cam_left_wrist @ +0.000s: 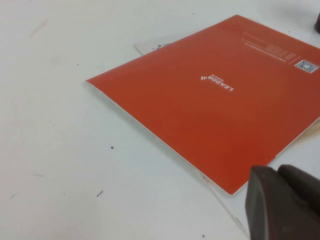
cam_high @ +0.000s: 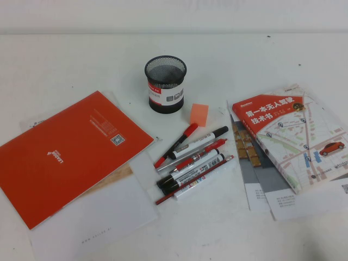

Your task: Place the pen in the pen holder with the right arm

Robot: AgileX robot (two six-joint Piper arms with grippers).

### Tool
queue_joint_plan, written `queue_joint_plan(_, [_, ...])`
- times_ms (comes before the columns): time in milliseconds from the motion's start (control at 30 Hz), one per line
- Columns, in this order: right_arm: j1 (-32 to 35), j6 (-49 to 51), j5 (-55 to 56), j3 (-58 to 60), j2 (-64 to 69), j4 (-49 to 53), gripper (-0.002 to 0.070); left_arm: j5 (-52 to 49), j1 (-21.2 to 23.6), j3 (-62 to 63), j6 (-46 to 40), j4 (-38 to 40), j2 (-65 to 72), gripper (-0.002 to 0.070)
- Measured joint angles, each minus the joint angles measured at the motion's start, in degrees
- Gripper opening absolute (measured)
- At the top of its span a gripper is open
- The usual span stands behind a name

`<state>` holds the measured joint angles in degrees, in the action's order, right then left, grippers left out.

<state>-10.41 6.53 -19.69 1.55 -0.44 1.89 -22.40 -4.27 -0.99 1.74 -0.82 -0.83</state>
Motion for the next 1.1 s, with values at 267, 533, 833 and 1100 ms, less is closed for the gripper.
queue_joint_plan(267, [0.0,0.0,0.0,0.0,0.0,0.0,-0.002,0.0,0.0,0.0,0.0,0.0,0.0,-0.0004])
queue_joint_plan(533, [0.0,0.0,0.0,0.0,0.0,0.0,-0.002,0.0,0.0,0.0,0.0,0.0,0.0,-0.0004])
queue_joint_plan(833, [0.0,0.0,0.0,0.0,0.0,-2.7,-0.002,0.0,0.0,0.0,0.0,0.0,0.0,-0.0004])
queue_joint_plan(1100, [0.0,0.0,5.5,0.0,0.0,-34.4,-0.002,0.0,0.0,0.0,0.0,0.0,0.0,-0.0004])
